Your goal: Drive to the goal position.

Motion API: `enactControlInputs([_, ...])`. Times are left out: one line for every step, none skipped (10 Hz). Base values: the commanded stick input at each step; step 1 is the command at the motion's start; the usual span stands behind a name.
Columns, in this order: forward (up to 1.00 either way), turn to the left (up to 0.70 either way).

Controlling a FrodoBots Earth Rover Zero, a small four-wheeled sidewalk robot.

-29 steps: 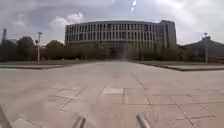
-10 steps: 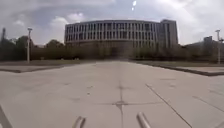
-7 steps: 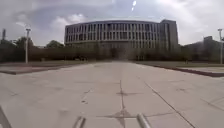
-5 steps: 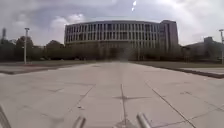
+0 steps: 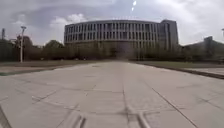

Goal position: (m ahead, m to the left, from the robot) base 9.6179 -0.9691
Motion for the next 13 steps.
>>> enactControlInputs([1.0,0.0])
enactControlInputs([1.0,0.0])
enactControlInputs([1.0,0.0])
enactControlInputs([1.0,0.0])
enactControlInputs([1.0,0.0])
enactControlInputs([1.0,0.0])
enactControlInputs([1.0,0.0])
enactControlInputs([1.0,0.0])
enactControlInputs([1.0,0.0])
enactControlInputs([1.0,0.0])
enactControlInputs([1.0,0.0])
enactControlInputs([1.0,0.0])
enactControlInputs([1.0,0.0])
